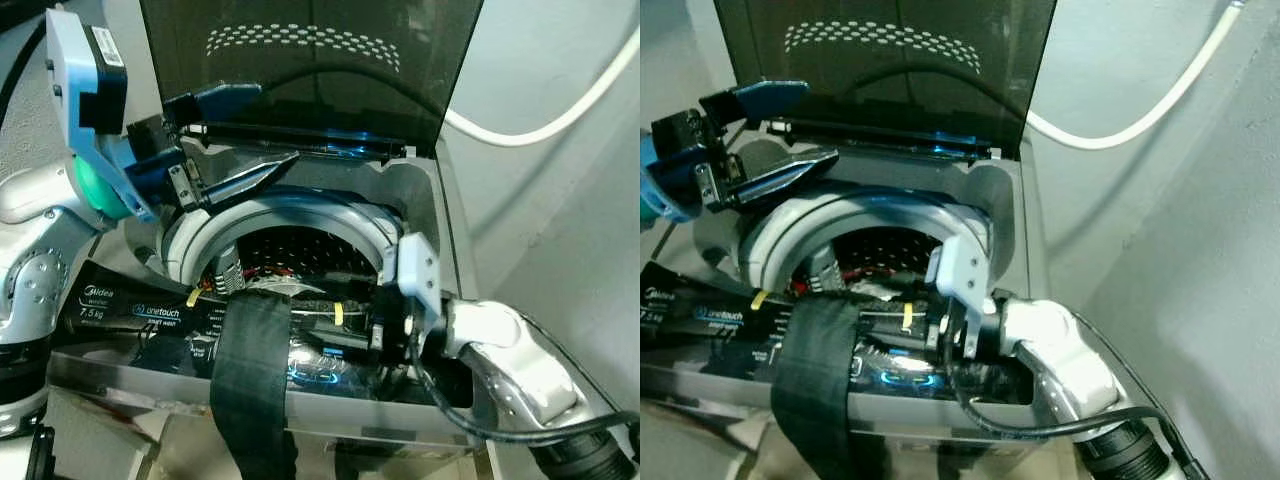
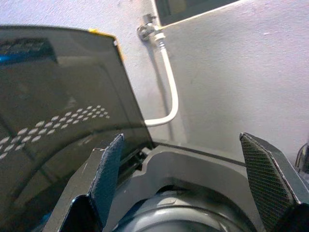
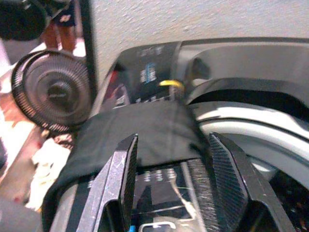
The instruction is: Clothes washing
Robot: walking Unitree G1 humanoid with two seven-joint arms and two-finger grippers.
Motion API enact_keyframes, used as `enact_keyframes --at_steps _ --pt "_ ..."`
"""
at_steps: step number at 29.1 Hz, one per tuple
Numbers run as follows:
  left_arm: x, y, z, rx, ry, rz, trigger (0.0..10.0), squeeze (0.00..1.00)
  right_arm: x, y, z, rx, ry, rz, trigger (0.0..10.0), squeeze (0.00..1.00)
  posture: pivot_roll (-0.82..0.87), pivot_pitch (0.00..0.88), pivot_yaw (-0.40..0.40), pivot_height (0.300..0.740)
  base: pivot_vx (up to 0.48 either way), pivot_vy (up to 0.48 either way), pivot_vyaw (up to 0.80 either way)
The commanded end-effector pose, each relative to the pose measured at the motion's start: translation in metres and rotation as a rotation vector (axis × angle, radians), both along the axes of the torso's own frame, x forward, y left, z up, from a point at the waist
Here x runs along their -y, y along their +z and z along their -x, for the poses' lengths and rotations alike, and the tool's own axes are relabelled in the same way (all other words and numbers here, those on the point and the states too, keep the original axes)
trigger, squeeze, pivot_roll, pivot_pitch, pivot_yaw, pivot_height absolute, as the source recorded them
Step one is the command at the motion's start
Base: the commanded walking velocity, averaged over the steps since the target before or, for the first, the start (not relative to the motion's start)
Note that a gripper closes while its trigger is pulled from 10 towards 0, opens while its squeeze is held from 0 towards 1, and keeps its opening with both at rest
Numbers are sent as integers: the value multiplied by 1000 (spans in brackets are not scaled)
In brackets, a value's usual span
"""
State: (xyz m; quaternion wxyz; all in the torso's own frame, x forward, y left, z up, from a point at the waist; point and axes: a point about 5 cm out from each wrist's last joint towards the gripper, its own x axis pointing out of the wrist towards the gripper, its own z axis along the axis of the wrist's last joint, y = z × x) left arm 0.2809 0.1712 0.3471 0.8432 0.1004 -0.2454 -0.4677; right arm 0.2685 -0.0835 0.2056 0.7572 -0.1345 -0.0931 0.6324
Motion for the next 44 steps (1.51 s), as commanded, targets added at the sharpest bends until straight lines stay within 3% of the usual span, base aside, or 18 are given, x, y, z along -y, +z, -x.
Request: enact_keyframes --at_steps 1,2,3,4,5,6,12,13,23,26,28,33,44 --pt "2 0 4 0 -7 -1 10000 0 -3 -6 3 -3 19 38 10000 0 156 61 37 740 0 0 0" --pt "2 0 4 0 -7 -1 10000 0 -3 -6 3 -3 19 38 10000 0 156 61 37 740 0 0 0" --pt "3 0 5 -3 -13 6 4431 0 -5 -7 3 -4 23 50 10000 0 157 61 38 740 0 0 0" --pt "4 0 6 -6 -18 11 941 0 -6 -7 5 -5 28 59 10000 0 160 62 39 740 0 0 0" --pt "4 0 6 -6 -18 11 941 0 -6 -7 5 -5 28 59 10000 0 160 62 39 740 0 0 0" --pt "4 0 7 -8 -25 15 0 0 -7 -8 6 -7 31 64 10000 0 161 62 39 740 0 0 0" --pt "4 1 8 -17 -21 15 0 0 -8 -8 9 -14 45 79 10000 0 162 64 43 740 0 0 0" --pt "4 1 7 -20 -17 14 10000 0 -8 -9 10 -14 48 86 10000 0 162 64 44 740 0 0 0" --pt "4 -1 4 -32 16 -2 10000 0 -17 -16 13 16 65 141 10000 0 160 67 51 740 0 0 0" --pt "4 -3 -1 -38 35 -8 10000 0 -30 -15 5 49 16 124 10000 0 157 68 47 740 0 0 0" --pt "4 -3 -1 -38 35 -8 10000 0 -30 -15 5 49 16 124 10000 0 157 68 47 740 0 0 0" --pt "16 -10 -15 -44 58 -35 10000 0 -55 -17 -3 48 -7 107 10000 0 156 66 45 740 0 0 0" --pt "19 -10 -16 -42 59 -38 10000 0 -50 -32 -8 67 -12 245 10000 0 152 66 36 740 0 0 0"
